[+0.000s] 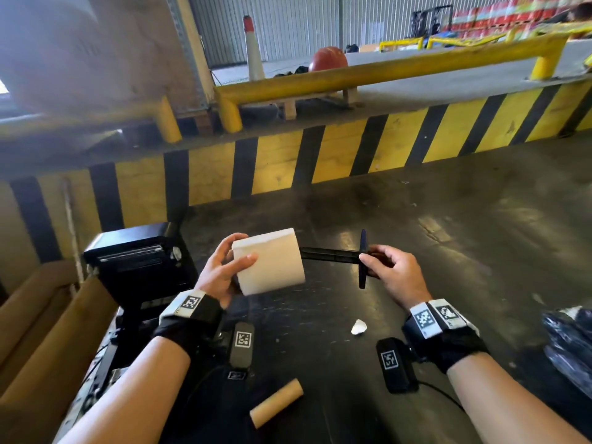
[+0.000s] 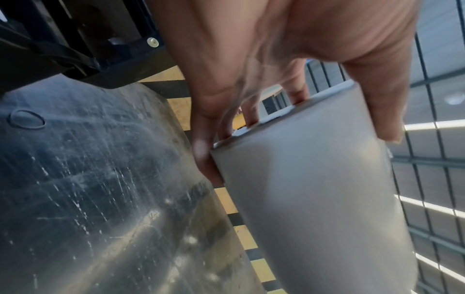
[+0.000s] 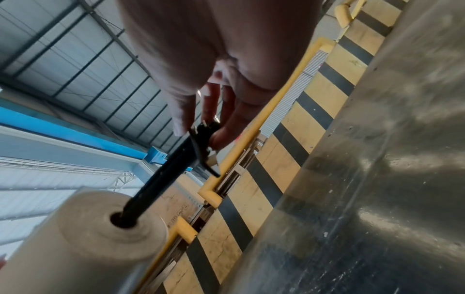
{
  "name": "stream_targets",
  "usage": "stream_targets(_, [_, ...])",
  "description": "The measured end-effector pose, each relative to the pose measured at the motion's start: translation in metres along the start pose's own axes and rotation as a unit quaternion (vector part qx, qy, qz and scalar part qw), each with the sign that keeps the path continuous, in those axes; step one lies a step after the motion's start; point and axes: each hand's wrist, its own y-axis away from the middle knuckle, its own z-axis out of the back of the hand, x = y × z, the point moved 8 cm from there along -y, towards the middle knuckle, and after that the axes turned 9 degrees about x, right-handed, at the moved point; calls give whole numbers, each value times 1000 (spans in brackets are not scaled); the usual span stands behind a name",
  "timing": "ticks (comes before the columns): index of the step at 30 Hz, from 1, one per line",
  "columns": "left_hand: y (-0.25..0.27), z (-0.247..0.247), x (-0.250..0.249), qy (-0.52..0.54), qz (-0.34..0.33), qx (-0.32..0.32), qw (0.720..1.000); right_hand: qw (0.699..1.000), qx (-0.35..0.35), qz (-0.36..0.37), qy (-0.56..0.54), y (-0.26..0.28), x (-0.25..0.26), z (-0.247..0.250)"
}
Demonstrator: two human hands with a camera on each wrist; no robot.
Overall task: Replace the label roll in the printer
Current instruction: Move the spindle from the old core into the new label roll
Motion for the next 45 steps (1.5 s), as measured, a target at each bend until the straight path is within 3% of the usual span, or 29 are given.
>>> stream_targets(18, [11, -11, -9, 66, -4, 76, 995, 995, 48, 82, -7, -1, 55, 8])
stream_targets(27, [10, -27, -1, 65, 4, 84, 994, 991, 82, 98, 37, 3, 65, -36])
stream_targets(35, [10, -42, -2, 65, 3, 95, 993, 989, 113, 72, -61, 9, 60, -68])
stream_targets(39, [12, -46, 1, 67, 6, 103, 992, 989, 120, -6, -86, 5, 42, -70])
stream_targets(42, [14, -52, 1, 57, 7, 100, 993, 964, 169, -111, -171, 14, 29, -91])
stream_targets(45, [17, -56, -1, 34, -3, 93, 995, 943, 191, -160, -220, 23, 35, -102])
